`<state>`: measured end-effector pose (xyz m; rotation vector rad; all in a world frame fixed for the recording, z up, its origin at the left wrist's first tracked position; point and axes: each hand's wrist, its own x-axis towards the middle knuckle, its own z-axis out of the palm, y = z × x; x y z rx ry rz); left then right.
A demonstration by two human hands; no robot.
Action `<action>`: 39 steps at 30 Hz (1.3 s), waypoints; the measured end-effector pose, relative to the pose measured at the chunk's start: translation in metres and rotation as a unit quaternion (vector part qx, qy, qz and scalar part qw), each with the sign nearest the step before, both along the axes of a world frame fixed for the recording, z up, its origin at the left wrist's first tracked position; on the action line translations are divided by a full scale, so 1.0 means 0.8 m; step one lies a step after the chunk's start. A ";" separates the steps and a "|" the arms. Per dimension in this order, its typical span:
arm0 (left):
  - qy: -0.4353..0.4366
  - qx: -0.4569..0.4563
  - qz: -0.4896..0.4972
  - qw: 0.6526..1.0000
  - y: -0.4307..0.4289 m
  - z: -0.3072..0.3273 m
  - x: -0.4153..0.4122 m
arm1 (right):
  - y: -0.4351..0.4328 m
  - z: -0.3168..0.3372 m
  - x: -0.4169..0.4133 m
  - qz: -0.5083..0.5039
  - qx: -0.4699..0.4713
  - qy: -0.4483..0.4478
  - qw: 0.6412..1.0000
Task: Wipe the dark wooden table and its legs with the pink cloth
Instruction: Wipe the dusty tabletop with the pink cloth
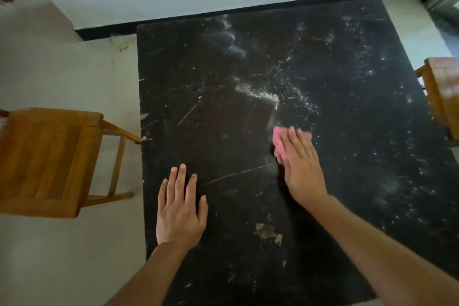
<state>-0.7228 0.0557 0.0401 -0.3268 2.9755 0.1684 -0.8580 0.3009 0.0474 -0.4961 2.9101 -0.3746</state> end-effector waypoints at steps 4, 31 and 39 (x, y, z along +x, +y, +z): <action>-0.008 0.005 0.013 1.000 0.010 0.002 0.001 | -0.027 0.042 -0.167 -0.101 -0.061 -0.005 0.993; 0.015 0.001 0.237 0.971 0.002 0.000 -0.175 | 0.021 -0.004 -0.086 0.394 0.014 0.042 0.918; 0.025 0.004 0.239 0.971 -0.001 -0.004 -0.175 | -0.121 0.071 -0.332 0.055 -0.020 -0.008 0.998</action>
